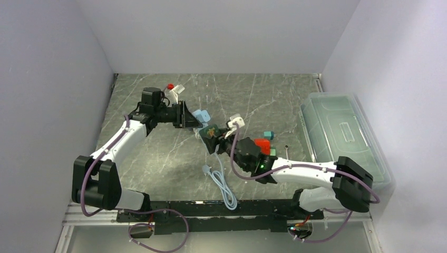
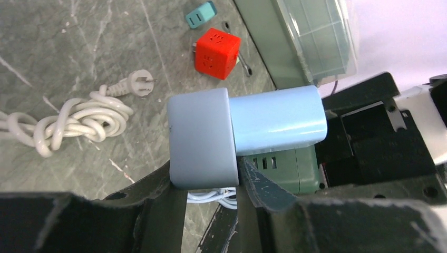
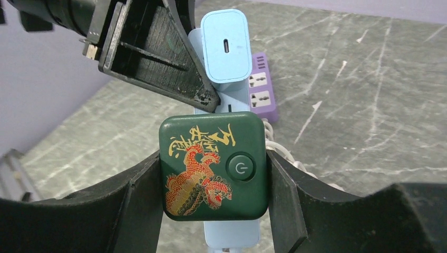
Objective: Pull the plug off the socket
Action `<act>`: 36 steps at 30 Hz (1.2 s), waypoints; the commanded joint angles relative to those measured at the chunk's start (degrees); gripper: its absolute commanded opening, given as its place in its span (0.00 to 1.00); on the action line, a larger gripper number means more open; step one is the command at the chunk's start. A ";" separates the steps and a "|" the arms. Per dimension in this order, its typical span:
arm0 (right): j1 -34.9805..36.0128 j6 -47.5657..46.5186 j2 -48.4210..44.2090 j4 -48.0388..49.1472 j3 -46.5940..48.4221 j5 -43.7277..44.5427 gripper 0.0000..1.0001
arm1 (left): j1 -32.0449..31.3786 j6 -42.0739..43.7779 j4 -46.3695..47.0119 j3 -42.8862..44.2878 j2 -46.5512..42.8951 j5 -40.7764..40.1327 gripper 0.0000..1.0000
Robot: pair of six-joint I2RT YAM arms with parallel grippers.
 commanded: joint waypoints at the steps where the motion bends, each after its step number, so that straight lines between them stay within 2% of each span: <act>1: 4.83 -7.32 2.84 0.60 7.75 9.43 0.00 | -0.65 2.70 -1.10 2.36 -0.60 -1.29 0.00; 7: 5.31 -5.71 3.64 0.46 8.10 9.82 0.00 | -0.65 2.67 -0.76 2.29 -0.94 -0.98 0.00; 12: 4.57 -4.07 1.79 0.88 6.86 6.83 0.00 | -0.65 2.94 -0.43 2.23 -1.33 -0.31 0.00; 20: -5.83 7.57 -1.37 2.29 2.73 -12.35 0.00 | -0.65 3.90 -0.17 2.02 -2.41 0.04 0.00; 23: -8.28 11.03 -1.61 3.32 1.53 -16.78 0.00 | -0.70 3.81 0.08 1.96 -2.31 0.44 0.00; 31: -7.96 8.51 -1.63 0.75 2.30 -14.87 0.00 | -0.65 4.44 -1.09 2.24 -2.23 -0.91 0.00; 36: -3.44 2.76 -0.65 -4.42 5.61 -5.13 0.00 | -0.65 5.44 -3.43 2.76 -1.69 -4.06 0.00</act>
